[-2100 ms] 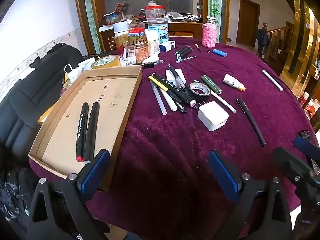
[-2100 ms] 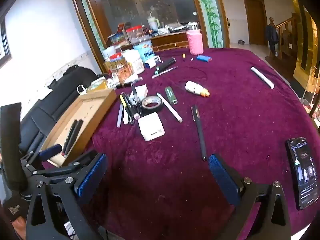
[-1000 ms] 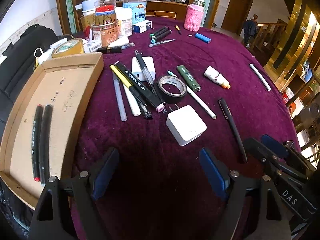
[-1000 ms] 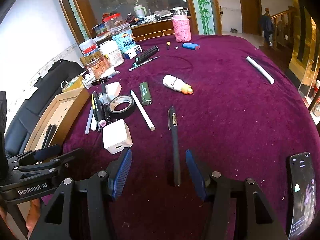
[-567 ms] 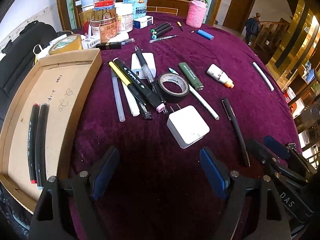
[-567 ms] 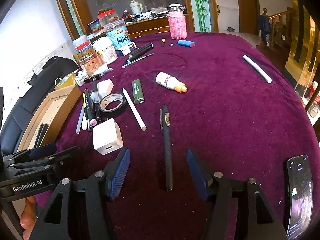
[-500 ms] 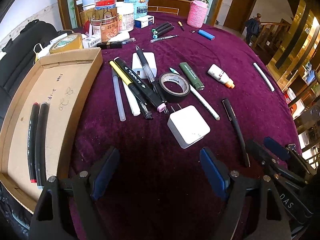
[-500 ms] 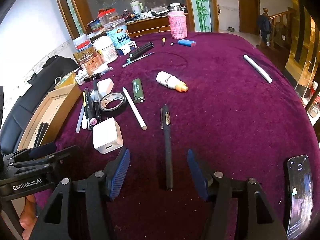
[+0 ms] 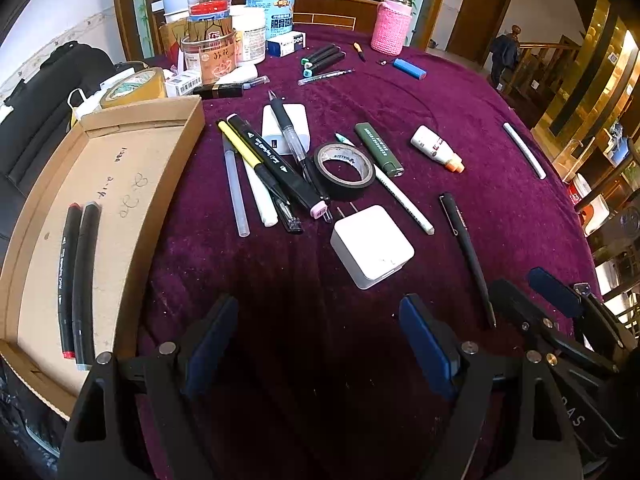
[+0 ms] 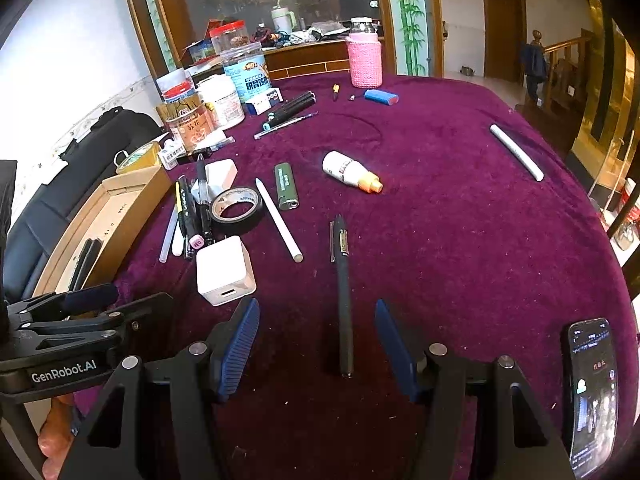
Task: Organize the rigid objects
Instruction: 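Move the right tool toward the black pen lying on the cloth, then grasp the black pen with the right tool while the left tool approaches the white charger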
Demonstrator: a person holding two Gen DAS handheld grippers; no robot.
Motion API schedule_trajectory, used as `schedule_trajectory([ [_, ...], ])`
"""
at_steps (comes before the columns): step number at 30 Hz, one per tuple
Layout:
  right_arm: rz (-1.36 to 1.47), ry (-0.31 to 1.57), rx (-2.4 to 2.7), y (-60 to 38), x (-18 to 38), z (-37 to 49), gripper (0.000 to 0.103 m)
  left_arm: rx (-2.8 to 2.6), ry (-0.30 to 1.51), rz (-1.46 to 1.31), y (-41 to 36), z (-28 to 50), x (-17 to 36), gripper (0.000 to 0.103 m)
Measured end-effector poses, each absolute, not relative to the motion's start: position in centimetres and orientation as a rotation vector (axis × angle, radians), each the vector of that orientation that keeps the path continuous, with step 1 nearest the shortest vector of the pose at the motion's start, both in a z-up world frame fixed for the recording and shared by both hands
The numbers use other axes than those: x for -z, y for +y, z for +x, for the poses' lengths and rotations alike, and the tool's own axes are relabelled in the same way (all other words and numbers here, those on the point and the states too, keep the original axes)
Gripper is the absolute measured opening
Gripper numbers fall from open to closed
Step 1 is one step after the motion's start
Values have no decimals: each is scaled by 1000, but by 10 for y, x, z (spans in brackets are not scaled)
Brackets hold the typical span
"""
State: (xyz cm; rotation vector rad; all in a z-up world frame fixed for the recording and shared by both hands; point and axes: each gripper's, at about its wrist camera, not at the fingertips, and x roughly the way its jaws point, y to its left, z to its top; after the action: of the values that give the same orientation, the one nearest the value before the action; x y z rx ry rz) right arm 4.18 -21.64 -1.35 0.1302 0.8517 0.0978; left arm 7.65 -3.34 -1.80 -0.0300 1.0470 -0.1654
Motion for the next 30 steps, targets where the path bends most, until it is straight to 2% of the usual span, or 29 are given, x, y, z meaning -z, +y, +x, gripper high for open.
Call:
schedule_trajectory([
  [19,191,907,-116,-230,25,49,64,169,1082,-57,-40,94,21,83],
  [23,194,924,-120,-231,31,57,60,153,1101,-70,-45,112,22,83],
  [27,178,955,-104,-230,38,67,50,172,1143,-99,-51,134,31,83],
  [30,159,975,-92,-227,44,73,46,177,1181,-119,-56,145,40,83],
])
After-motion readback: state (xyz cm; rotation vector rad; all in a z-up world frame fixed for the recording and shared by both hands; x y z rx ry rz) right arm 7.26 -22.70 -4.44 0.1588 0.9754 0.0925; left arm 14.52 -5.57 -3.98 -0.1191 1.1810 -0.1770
